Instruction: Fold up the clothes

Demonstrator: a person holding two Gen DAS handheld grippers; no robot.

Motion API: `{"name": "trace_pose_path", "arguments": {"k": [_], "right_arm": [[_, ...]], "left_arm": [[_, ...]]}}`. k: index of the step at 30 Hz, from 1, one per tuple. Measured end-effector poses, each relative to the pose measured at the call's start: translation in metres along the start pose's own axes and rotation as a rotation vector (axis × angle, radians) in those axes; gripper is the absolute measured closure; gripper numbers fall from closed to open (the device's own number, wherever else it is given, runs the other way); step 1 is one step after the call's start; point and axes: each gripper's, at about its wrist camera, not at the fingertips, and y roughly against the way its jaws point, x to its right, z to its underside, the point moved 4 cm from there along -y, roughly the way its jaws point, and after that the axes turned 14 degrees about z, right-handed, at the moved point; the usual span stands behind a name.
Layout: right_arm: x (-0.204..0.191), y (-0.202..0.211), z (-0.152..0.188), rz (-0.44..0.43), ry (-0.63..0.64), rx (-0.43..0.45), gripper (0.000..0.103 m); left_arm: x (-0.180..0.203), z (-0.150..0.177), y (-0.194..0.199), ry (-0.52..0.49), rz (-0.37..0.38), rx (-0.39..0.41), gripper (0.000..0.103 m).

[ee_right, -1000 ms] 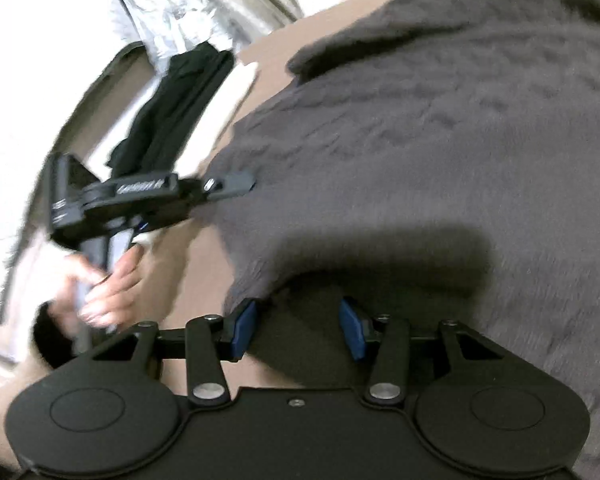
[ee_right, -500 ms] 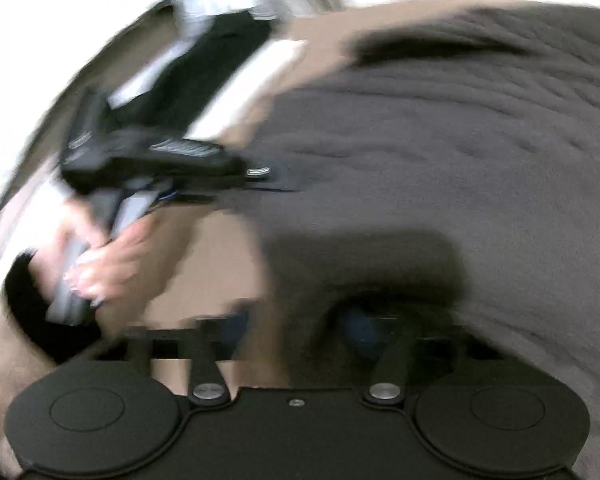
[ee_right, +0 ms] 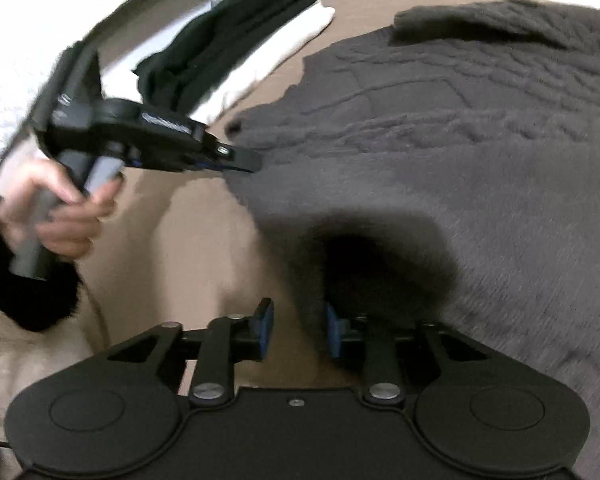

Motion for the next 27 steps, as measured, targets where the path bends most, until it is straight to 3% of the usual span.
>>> {"name": "trace_pose_path", "arguments": {"k": [3,6,7,8,9,11,13,15,18,20,22,24,25,27], "right_arm": [[0.016,0.017,0.007,0.045,0.002,-0.037,0.065],[0.043,0.049,0.029,0.126,-0.105,-0.036,0.063],[0.052,0.060,0.036,0.153,-0.143,-0.034,0.058],[0.062,0.071,0.044,0.180,-0.182,-0.032,0.046],[0.074,0.080,0.055,0.226,-0.229,-0.031,0.042],[0.101,0.098,0.078,0.330,-0.331,-0.028,0.042],[0.123,0.114,0.106,0.347,-0.478,-0.030,0.042],[0.136,0.133,0.134,0.368,-0.575,0.006,0.042],[0.156,0.158,0.164,0.423,-0.679,0.073,0.042],[0.170,0.171,0.176,0.463,-0.741,0.114,0.042],[0.185,0.184,0.183,0.528,-0.775,0.157,0.042],[0.200,0.197,0.189,0.592,-0.824,0.205,0.034],[0.208,0.201,0.193,0.628,-0.883,0.221,0.032],[0.226,0.208,0.202,0.709,-1.017,0.249,0.030]], "left_arm": [[0.001,-0.004,0.007,-0.003,-0.033,0.014,0.081],[0.001,-0.004,0.018,0.009,-0.047,0.025,0.071],[0.002,-0.003,0.022,0.022,-0.006,0.029,0.071],[0.002,-0.003,0.026,0.035,0.034,0.033,0.071],[0.003,-0.003,0.028,0.050,0.074,0.031,0.071],[0.013,-0.005,0.032,0.050,0.137,0.047,0.071],[0.031,-0.006,0.034,-0.014,0.165,0.076,0.071],[0.056,-0.002,0.033,-0.089,0.240,0.077,0.065],[0.088,0.011,0.019,-0.164,0.314,0.012,0.061],[0.107,0.023,0.000,-0.235,0.282,-0.045,0.059],[0.122,0.041,-0.020,-0.359,0.198,-0.118,0.052],[0.136,0.059,-0.038,-0.498,0.098,-0.188,0.026],[0.140,0.069,-0.048,-0.593,0.027,-0.224,0.025],[0.143,0.082,-0.055,-0.688,-0.038,-0.238,0.025]]}}
